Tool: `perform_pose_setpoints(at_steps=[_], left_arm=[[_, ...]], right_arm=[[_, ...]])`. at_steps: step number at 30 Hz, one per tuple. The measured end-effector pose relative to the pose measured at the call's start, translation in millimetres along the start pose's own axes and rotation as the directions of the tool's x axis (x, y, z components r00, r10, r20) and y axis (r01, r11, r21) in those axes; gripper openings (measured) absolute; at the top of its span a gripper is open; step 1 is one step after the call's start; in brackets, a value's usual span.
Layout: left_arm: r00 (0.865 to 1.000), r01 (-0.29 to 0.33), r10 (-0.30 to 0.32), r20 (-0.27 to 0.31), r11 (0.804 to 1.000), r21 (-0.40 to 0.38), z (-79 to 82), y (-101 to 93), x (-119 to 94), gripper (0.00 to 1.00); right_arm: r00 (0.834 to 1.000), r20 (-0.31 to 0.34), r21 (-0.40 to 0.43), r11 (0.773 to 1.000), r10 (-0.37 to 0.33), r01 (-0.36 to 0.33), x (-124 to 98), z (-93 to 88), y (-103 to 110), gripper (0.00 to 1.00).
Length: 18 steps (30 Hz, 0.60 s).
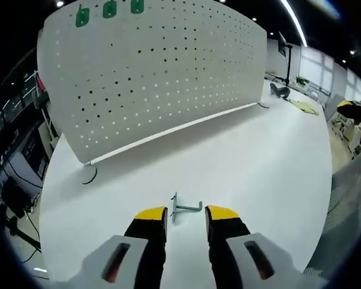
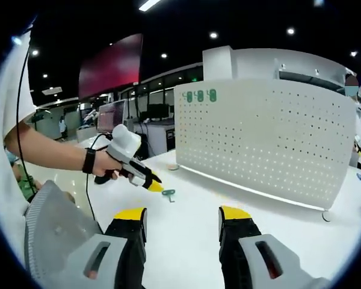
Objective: Insert the hook assembly into the mounting plate slot until the hook locks in place.
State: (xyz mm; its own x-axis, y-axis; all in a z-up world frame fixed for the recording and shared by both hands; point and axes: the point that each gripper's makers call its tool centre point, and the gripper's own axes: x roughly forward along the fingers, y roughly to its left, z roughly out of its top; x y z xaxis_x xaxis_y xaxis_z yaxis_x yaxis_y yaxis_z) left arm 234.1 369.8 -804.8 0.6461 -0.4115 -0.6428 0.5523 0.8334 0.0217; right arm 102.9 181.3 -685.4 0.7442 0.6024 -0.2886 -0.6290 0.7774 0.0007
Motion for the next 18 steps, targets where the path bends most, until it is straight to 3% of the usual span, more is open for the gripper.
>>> perform_pose_setpoints(at_steps=[7,12,18], left_arm=[[0.999,-0.033,0.033,0.003,0.999,0.003,-2.6,9.6,4.4,0.24],[1.0,-0.028,0.028,-0.011,0.999,-0.034,-9.2,11.7,8.4,0.2],[0.999,-0.017,0.016,-0.028,1.0,-0.024,-13.2,9.6,13.4,0.19]], right_arm=[[1.0,-0.01,0.002,1.0,0.002,-0.002,1.8,-2.3,3.1,0.48],[1.0,-0.016,0.007,1.0,-0.007,0.008,-0.9,-4.3,2.6,0.48],[1.0,-0.024,0.011,1.0,-0.016,0.017,-1.0,-5.8,0.2,0.48]])
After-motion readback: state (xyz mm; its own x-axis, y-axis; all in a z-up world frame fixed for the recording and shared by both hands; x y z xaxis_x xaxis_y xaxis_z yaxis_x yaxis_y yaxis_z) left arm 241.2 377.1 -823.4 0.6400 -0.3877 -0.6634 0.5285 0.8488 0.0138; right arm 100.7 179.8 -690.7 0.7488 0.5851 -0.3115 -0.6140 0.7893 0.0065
